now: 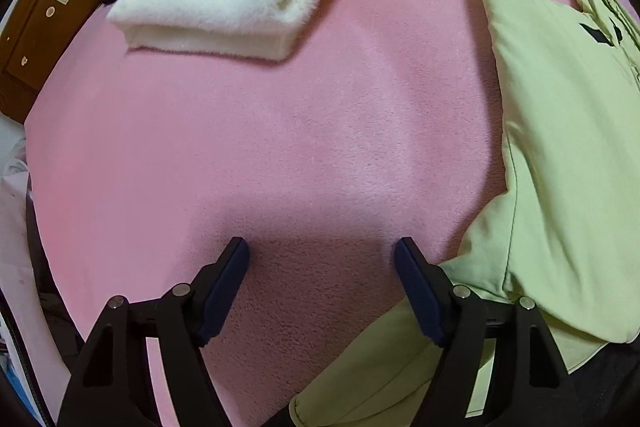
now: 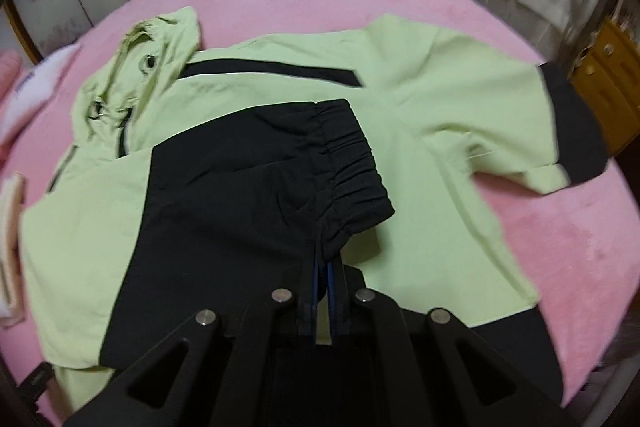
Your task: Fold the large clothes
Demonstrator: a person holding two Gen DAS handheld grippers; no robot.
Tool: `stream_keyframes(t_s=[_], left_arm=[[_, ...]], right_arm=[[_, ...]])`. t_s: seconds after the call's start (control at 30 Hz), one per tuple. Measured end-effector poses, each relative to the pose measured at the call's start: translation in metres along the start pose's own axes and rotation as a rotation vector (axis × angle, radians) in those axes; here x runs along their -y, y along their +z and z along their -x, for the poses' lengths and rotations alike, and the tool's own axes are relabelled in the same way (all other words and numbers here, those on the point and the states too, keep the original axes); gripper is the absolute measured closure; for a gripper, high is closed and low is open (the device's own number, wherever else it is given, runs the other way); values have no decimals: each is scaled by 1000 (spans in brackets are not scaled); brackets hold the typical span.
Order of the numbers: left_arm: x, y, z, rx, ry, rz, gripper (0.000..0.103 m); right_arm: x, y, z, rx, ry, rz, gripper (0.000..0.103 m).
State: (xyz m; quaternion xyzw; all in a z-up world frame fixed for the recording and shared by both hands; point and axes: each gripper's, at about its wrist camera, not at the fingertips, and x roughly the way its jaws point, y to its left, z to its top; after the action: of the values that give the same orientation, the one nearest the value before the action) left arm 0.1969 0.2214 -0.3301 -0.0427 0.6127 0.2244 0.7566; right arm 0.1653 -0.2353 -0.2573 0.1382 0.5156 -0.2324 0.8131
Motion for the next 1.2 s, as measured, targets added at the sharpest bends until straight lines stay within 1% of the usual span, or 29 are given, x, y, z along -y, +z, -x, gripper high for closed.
stream_keyframes(t_s=[0.03, 0.1, 0.17, 0.2, 0.27, 0.33, 0.4, 0.43, 0.47, 0.53, 0.57, 0.63, 0.7, 0.73, 0.77, 0.8, 0.83, 0.87, 0.9, 0.97, 1.0, 1.03, 1.07, 1.1, 1.17, 1.2], left_arm=[[-2, -2, 1, 2, -4, 1, 33], [-2, -7, 5, 11, -17, 1, 34], [5, -4, 11, 24, -61, 4, 34], [4, -7, 15, 36, -93, 7, 34], [1, -9, 25, 60, -135, 11, 35], [-2, -9, 32, 90, -171, 12, 35], [0, -8, 44, 114, -208, 9, 35], [3, -6, 49, 125, -226, 7, 35], [10, -12, 64, 141, -254, 3, 35], [14, -15, 75, 168, -317, -13, 35], [19, -15, 84, 175, -326, -21, 35], [31, -13, 91, 176, -335, -52, 35], [46, -5, 91, 164, -348, -77, 35], [52, -5, 93, 155, -356, -88, 35], [59, -5, 95, 146, -358, -100, 35], [72, 1, 96, 141, -355, -113, 35], [78, 1, 98, 141, -353, -128, 35], [84, 1, 100, 146, -348, -152, 35], [91, -1, 102, 153, -342, -179, 35], [106, -4, 102, 161, -337, -231, 35], [112, -6, 100, 158, -329, -251, 35], [119, -7, 96, 148, -311, -275, 35], [125, -8, 92, 137, -287, -295, 35], [129, -10, 88, 121, -259, -321, 35], [139, -12, 71, 90, -162, -388, 34], [141, -13, 65, 87, -124, -402, 33]], right_arm=[[3, 1, -1, -15, 6, -6, 100], [10, -2, -3, -39, 18, -27, 100], [17, -8, -2, -60, 18, -47, 100], [19, -11, -2, -70, 20, -57, 100], [23, -19, -3, -91, 24, -66, 99], [26, -24, -3, -94, 29, -64, 99], [26, -25, -2, -74, 37, -53, 99], [25, -23, -2, -62, 36, -39, 99], [24, -21, -2, -44, 36, -19, 99], [18, -10, -3, 1, 45, 27, 99], [15, -5, -4, 14, 44, 47, 99], [9, 7, -8, 14, 44, 71, 99], [7, 17, -16, -30, 32, 61, 98], [7, 19, -19, -52, 22, 56, 96], [7, 21, -22, -79, 4, 52, 91], [8, 21, -21, -85, -15, 54, 87], [9, 20, -17, -75, -31, 61, 80], [8, 19, -11, -51, -61, 82, 74], [7, 17, -3, -21, -94, 110, 71], [1, 12, 10, 36, -126, 157, 57], [-1, 9, 15, 61, -118, 175, 56], [-4, 5, 21, 85, -79, 196, 56], [-9, 1, 26, 97, -8, 224, 56], [-16, 0, 26, 91, 74, 248, 56], [-31, -8, 23, 25, 310, 299, 57], [-42, -13, 18, -34, 455, 334, 59]])
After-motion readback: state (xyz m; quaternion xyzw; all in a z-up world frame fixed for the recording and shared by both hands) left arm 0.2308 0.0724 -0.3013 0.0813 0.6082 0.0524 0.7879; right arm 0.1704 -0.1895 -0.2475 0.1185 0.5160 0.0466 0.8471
